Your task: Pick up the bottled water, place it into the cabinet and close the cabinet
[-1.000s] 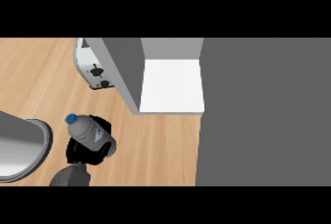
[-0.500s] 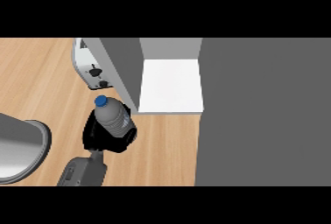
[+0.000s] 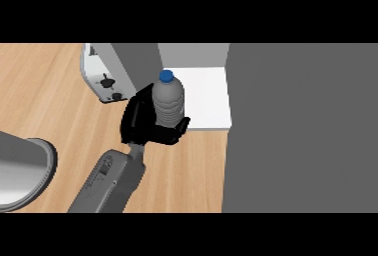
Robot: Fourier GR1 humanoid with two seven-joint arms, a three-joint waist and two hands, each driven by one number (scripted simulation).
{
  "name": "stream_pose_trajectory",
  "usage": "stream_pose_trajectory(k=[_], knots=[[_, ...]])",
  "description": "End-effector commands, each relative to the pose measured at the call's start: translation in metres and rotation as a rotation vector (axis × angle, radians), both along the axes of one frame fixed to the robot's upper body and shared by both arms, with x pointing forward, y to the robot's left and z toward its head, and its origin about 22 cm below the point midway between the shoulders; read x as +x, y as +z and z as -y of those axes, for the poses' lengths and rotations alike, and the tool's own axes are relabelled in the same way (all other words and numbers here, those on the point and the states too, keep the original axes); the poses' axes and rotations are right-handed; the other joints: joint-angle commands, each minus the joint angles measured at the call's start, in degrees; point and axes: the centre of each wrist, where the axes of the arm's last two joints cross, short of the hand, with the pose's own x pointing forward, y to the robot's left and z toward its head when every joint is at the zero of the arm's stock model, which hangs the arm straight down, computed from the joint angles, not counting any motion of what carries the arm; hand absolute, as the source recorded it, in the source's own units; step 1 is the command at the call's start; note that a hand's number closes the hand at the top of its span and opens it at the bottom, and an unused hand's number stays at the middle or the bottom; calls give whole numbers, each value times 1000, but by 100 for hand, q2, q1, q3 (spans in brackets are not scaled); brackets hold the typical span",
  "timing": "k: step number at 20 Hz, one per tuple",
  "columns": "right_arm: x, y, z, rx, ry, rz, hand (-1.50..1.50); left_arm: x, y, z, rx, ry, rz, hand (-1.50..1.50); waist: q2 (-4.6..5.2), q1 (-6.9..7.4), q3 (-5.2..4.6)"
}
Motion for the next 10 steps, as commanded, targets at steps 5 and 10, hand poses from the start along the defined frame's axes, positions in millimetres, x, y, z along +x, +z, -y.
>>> stream_pose_trajectory(k=[5, 10], knots=[[4, 13, 9, 0, 5, 8, -150, 30, 38, 43, 161, 61, 68, 150, 21, -71, -2], [6, 2, 0, 23, 39, -11, -150, 43, 35, 47, 251, 102, 71, 150, 44, -147, -1]])
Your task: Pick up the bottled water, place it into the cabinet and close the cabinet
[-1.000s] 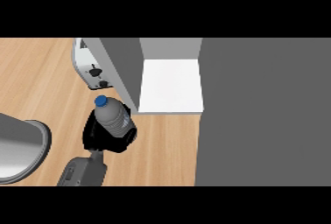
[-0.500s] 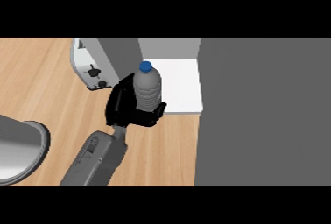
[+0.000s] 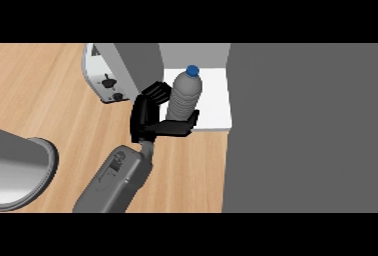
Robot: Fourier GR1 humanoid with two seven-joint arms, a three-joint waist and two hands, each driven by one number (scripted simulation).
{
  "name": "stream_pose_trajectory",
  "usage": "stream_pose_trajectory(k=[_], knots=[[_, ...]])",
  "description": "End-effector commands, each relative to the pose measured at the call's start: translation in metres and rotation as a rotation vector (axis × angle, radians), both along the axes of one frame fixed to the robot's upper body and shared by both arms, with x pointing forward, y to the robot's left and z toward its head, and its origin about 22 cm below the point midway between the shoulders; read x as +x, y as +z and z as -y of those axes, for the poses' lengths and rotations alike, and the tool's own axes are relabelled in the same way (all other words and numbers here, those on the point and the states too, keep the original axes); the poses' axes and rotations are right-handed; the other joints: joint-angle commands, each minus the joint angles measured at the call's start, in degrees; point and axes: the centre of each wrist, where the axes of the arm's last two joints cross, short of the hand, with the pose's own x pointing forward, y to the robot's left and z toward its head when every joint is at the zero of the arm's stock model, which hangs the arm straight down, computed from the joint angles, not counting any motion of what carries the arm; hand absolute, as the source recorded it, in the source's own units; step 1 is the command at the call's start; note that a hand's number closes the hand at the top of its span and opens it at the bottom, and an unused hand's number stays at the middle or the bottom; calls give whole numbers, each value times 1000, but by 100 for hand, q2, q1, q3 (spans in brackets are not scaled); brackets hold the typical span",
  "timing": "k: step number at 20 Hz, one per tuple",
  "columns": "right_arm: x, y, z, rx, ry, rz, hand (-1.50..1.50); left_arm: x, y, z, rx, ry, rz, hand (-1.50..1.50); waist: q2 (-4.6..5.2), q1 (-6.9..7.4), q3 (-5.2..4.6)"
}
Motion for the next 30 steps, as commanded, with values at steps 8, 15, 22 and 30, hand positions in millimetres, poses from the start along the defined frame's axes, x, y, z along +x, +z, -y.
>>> stream_pose_trajectory(k=[8, 15, 22, 30], knots=[[-5, 5, 4, -1, 14, -1, -150, 77, 59, 27, 162, 43, 31, 150, 107, -239, 9], [5, -5, -13, 19, 28, 0, -150, 102, 56, 37, 278, 82, 13, 150, 152, -319, 9], [2, -13, 2, -5, 45, -9, -150, 100, 17, 18, 413, 163, 32, 150, 170, -315, 11], [-6, 2, -5, -21, 55, 24, -150, 106, 6, -18, 597, 279, 4, 150, 182, -399, 6]])
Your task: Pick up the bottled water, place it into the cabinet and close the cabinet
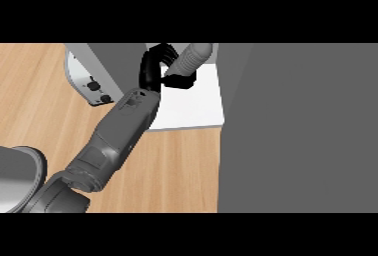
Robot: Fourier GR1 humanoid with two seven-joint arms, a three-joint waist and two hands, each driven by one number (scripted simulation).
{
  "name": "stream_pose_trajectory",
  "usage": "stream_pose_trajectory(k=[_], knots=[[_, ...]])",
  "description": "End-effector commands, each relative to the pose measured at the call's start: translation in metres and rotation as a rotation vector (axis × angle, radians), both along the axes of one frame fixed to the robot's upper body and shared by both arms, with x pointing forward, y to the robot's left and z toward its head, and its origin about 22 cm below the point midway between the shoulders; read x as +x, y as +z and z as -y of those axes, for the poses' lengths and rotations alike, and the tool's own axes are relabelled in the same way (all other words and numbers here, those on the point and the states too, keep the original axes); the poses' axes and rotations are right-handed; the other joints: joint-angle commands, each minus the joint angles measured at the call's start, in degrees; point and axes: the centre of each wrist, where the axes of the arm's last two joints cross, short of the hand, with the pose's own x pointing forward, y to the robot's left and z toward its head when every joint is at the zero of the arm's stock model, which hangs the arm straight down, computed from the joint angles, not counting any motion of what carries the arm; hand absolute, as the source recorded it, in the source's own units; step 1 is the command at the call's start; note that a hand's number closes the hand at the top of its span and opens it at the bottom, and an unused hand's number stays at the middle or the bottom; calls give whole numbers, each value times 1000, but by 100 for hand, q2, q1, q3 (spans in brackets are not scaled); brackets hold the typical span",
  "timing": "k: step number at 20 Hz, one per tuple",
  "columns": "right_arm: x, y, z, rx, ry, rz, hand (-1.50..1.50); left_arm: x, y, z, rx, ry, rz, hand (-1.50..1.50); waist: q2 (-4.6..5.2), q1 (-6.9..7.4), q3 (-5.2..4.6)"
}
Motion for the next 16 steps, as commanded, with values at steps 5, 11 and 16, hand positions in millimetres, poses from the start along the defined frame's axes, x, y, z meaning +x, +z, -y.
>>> stream_pose_trajectory(k=[5, 11, 16], knots=[[6, -2, -12, 17, 14, 8, -150, 7, -2, -43, 87, 106, 4, -150, 66, -39, -10], [3, -2, -4, 4, 3, 5, -150, 0, -18, -37, 94, 120, -20, -150, 57, -38, -10], [-7, -6, -3, 9, 45, 4, -150, -2, -23, -43, 87, 130, -28, -150, 59, -82, -10]])
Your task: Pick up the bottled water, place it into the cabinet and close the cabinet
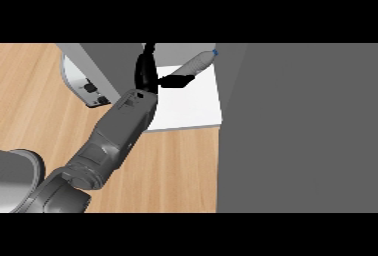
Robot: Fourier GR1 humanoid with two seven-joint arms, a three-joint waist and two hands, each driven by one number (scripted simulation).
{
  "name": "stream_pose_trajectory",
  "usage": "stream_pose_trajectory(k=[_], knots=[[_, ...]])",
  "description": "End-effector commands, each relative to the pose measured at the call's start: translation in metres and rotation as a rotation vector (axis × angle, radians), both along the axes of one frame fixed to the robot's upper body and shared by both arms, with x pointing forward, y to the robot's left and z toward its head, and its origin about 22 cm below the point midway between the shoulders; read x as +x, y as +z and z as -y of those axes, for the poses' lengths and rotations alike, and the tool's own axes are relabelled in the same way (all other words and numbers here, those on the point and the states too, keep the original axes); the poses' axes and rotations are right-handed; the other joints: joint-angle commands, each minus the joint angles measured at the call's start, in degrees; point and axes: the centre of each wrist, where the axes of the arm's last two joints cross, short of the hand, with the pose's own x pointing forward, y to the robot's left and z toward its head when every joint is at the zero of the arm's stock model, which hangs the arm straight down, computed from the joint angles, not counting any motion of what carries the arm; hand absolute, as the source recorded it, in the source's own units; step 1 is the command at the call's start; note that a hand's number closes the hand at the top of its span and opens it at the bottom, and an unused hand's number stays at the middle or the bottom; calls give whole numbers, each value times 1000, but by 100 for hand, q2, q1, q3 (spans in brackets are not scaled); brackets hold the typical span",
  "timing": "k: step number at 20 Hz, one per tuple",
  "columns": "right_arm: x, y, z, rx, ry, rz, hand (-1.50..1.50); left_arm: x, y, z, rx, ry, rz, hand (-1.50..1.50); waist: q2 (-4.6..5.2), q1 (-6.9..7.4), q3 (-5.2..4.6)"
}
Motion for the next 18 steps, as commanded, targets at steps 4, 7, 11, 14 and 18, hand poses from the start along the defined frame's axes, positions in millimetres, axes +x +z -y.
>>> stream_pose_trajectory(k=[4, 7, 11, 14, 18], knots=[[8, 0, 5, -5, -30, 11, -150, -2, -13, -38, -43, -41, 38, -150, 48, 92, -32], [11, -5, 6, -10, -20, 8, -150, 1, -2, -25, -127, -115, 110, -150, 2, 170, -30], [0, 3, -1, 1, -29, 26, -150, 5, 4, -49, -244, -172, 169, -150, -54, 244, -32], [9, -5, 4, -29, -33, 23, -150, -1, -3, -24, -294, -245, 201, -150, -65, 305, -27], [-9, 5, 16, -34, -54, 2, -150, -13, -24, -23, -332, -298, 217, -150, -133, 421, -24]])
